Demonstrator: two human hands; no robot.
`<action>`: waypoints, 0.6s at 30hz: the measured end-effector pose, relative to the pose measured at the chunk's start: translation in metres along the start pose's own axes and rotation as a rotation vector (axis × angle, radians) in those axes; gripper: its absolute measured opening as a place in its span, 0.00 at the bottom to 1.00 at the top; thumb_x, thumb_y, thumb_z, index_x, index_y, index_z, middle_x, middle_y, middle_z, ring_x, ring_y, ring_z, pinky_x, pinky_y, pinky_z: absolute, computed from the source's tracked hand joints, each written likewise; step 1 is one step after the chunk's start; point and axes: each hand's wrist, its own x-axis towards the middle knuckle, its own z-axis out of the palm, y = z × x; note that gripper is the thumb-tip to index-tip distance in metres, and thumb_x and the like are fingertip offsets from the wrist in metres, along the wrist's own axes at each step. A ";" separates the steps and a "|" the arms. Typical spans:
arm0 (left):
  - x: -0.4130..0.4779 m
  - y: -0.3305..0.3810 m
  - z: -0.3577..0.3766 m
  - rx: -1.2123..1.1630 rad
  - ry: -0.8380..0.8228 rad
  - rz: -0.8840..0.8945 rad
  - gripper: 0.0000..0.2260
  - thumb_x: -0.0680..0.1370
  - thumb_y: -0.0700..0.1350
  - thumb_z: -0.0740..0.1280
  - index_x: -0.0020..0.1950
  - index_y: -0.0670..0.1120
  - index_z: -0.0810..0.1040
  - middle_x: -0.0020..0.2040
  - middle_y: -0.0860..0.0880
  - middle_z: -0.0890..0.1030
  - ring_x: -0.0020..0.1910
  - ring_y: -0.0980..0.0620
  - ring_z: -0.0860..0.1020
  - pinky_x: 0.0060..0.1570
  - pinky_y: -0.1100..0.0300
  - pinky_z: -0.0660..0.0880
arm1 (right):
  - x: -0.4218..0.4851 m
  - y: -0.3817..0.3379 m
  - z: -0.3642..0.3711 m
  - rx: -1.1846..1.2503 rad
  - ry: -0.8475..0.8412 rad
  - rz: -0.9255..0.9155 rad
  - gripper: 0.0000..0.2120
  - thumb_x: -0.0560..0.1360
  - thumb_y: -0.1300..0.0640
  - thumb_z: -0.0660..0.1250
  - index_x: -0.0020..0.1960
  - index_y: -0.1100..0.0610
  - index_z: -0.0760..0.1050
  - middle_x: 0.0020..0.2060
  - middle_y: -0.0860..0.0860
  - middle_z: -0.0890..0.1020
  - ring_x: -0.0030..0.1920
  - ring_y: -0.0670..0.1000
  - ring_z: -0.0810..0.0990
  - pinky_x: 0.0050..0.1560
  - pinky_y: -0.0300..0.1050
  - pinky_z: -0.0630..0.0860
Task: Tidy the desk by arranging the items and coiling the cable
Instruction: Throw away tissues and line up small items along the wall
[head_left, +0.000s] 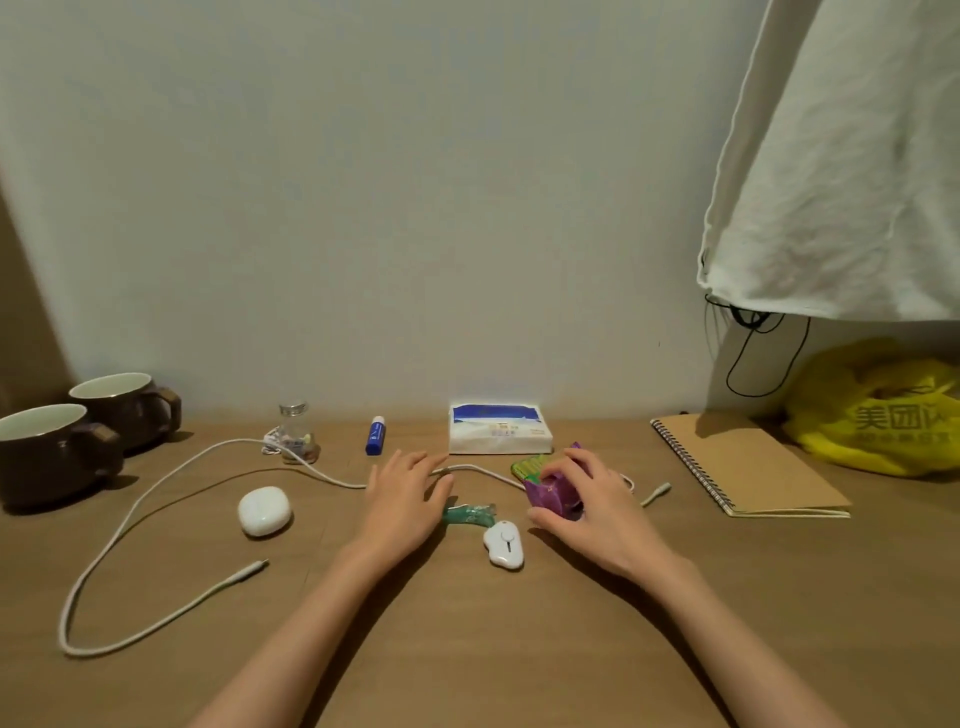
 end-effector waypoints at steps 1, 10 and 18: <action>0.000 -0.002 0.002 0.010 0.004 -0.007 0.19 0.79 0.56 0.57 0.70 0.54 0.69 0.69 0.50 0.71 0.71 0.49 0.64 0.71 0.45 0.60 | 0.001 0.000 0.002 0.025 0.015 0.033 0.22 0.68 0.34 0.67 0.59 0.39 0.68 0.70 0.45 0.64 0.68 0.52 0.65 0.65 0.50 0.70; 0.004 -0.025 -0.001 0.115 -0.068 -0.025 0.24 0.78 0.63 0.54 0.70 0.56 0.68 0.71 0.51 0.69 0.72 0.50 0.63 0.73 0.46 0.55 | 0.008 0.005 0.005 0.080 0.050 0.148 0.32 0.61 0.37 0.73 0.59 0.38 0.61 0.67 0.48 0.64 0.65 0.52 0.66 0.60 0.51 0.73; -0.002 -0.026 -0.006 0.103 -0.118 0.006 0.23 0.79 0.61 0.53 0.71 0.54 0.67 0.72 0.54 0.68 0.73 0.52 0.62 0.73 0.46 0.53 | 0.008 0.008 -0.009 0.230 0.024 0.194 0.34 0.59 0.45 0.79 0.58 0.43 0.64 0.54 0.46 0.73 0.58 0.50 0.69 0.53 0.46 0.76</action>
